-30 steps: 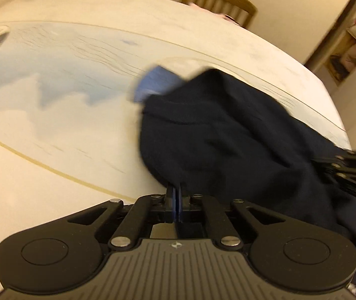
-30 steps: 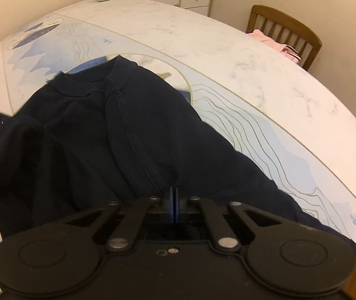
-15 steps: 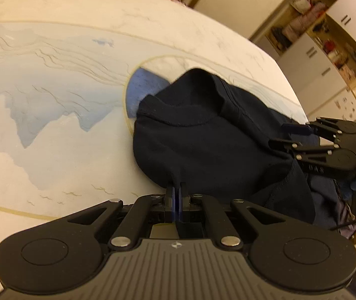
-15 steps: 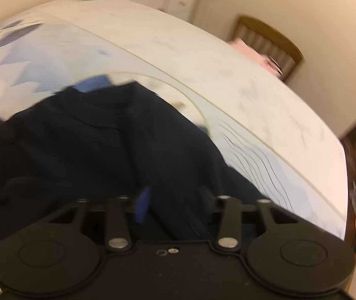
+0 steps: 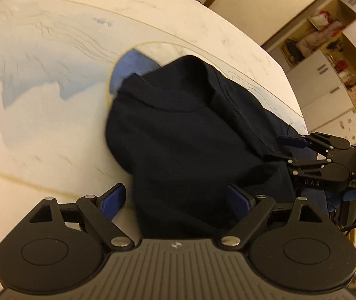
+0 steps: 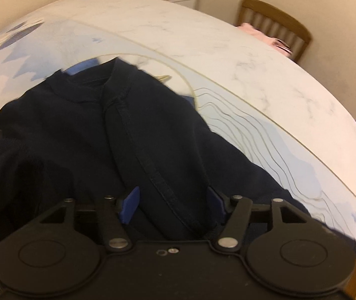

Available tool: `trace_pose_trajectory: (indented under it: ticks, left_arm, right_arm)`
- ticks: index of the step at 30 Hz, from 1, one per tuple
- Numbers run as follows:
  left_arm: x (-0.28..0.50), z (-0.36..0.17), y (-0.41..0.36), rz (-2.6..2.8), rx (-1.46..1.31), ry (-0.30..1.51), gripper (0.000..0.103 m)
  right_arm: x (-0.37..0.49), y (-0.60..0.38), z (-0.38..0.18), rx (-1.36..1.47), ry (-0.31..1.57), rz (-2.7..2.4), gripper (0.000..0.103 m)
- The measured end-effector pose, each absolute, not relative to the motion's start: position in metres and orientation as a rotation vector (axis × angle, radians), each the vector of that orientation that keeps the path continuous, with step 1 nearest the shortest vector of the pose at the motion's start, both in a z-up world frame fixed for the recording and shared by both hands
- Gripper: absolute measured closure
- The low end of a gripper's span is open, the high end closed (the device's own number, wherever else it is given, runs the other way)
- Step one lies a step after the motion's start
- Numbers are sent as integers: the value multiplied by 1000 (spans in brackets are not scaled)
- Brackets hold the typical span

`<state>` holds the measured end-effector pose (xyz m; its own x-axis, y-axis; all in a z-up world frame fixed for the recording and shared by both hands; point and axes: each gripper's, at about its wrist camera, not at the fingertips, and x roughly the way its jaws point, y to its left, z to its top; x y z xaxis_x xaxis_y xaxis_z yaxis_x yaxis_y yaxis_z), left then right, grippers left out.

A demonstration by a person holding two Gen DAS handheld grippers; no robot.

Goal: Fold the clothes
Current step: 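Lower the shirt onto the table and open the left gripper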

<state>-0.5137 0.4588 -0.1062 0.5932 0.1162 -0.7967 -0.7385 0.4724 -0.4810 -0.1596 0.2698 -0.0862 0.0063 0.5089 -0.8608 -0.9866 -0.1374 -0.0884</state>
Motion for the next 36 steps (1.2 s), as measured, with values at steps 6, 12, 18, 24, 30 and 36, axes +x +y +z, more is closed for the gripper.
trace_pose_trajectory:
  ticks: [6,12,18,24,30,36]
  left_arm:
    - [-490,-107,431,715,-1031,723,15]
    - [-475,-111,424,769,-1132,667,15]
    - [-467,-111,420,803,-1108,695,81]
    - [-473,-106,418,822,-1049,682,92]
    - [-501,-98,432,863,-994,627,94]
    - [-567,-97,471,919,-974,617,94]
  right_arm:
    - [-146,252,-81,-988,638,1608,0]
    - [-143,255,-91,-1016,581,1655,0]
    - [-136,262,-92,-980,655,1646,0]
    - [-150,265,-85,-968,643,1633,0]
    - [-171,268,-71,-913,633,1624,0]
    - [-225,282,-54,-885,632,1693,0]
